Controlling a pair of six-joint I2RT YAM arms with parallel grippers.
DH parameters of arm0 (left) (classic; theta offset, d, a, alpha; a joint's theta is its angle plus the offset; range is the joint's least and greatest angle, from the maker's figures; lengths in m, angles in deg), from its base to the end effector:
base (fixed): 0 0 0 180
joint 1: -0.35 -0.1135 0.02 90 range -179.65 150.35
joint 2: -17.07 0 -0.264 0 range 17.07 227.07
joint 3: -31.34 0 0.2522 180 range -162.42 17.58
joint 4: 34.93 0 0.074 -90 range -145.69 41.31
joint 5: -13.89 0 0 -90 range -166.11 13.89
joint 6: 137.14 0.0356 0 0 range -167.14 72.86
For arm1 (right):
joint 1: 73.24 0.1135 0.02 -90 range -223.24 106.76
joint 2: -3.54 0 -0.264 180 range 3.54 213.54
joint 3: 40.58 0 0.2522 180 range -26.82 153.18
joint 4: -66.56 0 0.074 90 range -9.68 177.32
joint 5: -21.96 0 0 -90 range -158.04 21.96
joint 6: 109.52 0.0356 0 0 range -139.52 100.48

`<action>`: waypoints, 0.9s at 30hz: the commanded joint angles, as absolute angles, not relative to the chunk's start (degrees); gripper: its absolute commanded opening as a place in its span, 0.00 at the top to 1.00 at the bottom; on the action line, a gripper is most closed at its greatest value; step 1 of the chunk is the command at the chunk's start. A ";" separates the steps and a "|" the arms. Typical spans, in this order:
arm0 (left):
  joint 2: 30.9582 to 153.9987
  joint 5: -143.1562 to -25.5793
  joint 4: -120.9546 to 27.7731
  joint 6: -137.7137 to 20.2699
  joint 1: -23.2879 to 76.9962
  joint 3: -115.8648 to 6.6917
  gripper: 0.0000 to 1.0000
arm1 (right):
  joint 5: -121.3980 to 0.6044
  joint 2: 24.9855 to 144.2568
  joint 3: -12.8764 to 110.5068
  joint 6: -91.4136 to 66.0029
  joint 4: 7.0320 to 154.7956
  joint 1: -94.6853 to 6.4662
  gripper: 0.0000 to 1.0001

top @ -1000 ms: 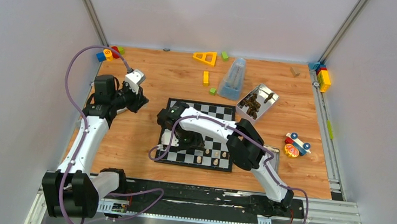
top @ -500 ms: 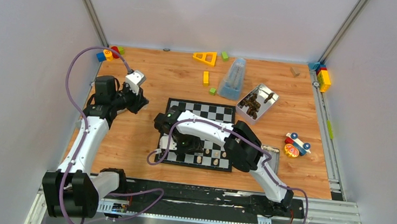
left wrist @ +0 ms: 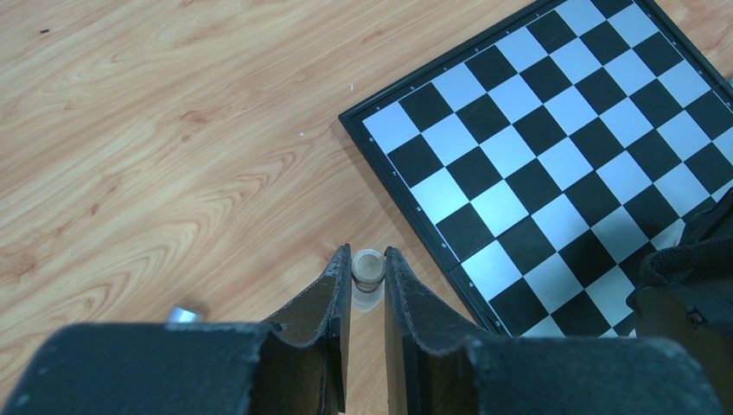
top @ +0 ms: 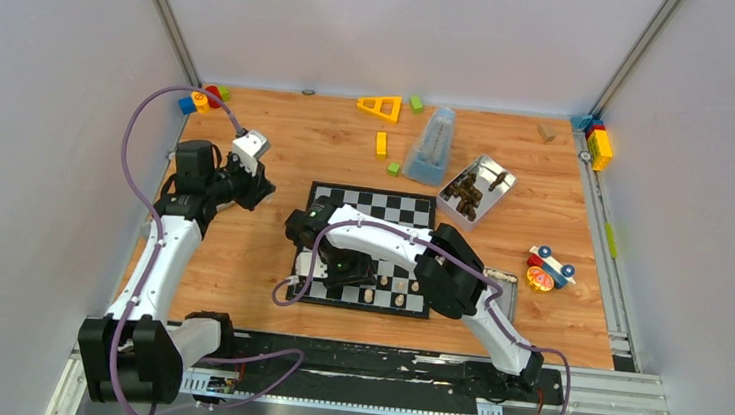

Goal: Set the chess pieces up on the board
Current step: Place the chess piece on the chessboard.

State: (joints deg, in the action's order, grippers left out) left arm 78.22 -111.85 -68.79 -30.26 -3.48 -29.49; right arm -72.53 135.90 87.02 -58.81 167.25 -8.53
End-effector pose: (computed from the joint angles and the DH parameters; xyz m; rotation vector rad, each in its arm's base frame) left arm 0.2308 -0.0054 0.2855 0.5795 1.9927 -0.4540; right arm 0.1820 0.3786 0.1821 2.2862 -1.7667 0.1967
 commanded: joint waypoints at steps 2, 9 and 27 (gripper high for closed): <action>77.14 -113.10 -66.88 -29.92 -3.96 -29.31 1.00 | -73.87 135.99 88.93 -58.21 167.17 -8.05 0.68; 77.17 -113.47 -66.81 -29.84 -3.95 -29.26 1.00 | -74.12 135.18 89.45 -57.69 166.51 -8.18 0.65; 79.88 -123.94 -61.81 -34.53 -3.96 -31.65 1.00 | -70.17 126.18 95.70 -55.89 163.41 -15.04 0.58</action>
State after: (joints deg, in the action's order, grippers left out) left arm 78.87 -119.20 -66.89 -30.87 -3.50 -29.49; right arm -72.49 132.31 90.41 -57.71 165.46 -12.46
